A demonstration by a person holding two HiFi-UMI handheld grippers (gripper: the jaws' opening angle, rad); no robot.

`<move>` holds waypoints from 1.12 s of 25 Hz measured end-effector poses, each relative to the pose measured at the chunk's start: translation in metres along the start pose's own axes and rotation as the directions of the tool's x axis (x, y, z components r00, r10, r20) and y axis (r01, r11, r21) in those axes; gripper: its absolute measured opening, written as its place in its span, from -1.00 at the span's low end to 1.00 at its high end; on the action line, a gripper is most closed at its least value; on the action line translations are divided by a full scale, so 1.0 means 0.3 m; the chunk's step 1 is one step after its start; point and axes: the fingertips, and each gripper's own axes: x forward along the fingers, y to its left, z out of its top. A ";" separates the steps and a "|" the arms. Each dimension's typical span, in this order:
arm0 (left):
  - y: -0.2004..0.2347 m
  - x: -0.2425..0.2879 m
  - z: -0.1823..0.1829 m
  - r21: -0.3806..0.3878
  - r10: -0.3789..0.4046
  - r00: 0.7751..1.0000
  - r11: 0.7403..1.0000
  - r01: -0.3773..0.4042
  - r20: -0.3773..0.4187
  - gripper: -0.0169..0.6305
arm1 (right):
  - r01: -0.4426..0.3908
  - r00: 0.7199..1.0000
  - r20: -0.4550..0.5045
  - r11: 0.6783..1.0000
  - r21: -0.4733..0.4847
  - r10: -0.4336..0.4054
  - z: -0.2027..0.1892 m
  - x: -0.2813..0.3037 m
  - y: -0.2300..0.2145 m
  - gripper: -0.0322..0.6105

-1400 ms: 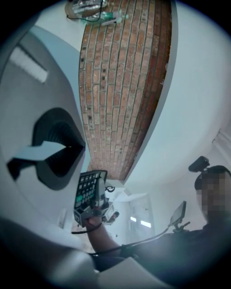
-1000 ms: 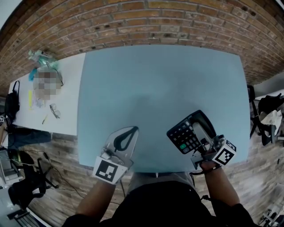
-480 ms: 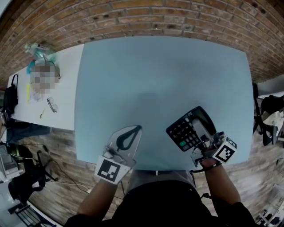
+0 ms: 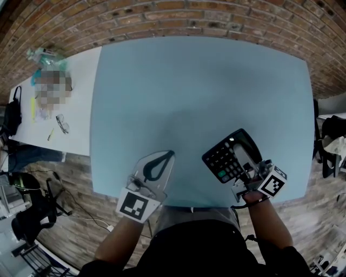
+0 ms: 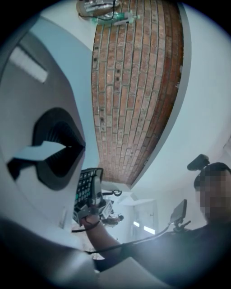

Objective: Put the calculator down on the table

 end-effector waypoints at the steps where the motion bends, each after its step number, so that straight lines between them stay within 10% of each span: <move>1: 0.002 0.004 0.001 -0.002 -0.001 1.000 1.000 0.001 0.000 -0.94 | 0.003 1.000 -0.002 1.000 0.002 -0.003 -0.003 0.002 -0.007 -0.49; 28: -0.018 0.114 -0.023 -0.058 -0.036 0.999 0.998 0.034 -0.030 -0.94 | 0.078 0.996 -0.041 0.997 0.002 -0.078 -0.024 0.029 -0.191 -0.49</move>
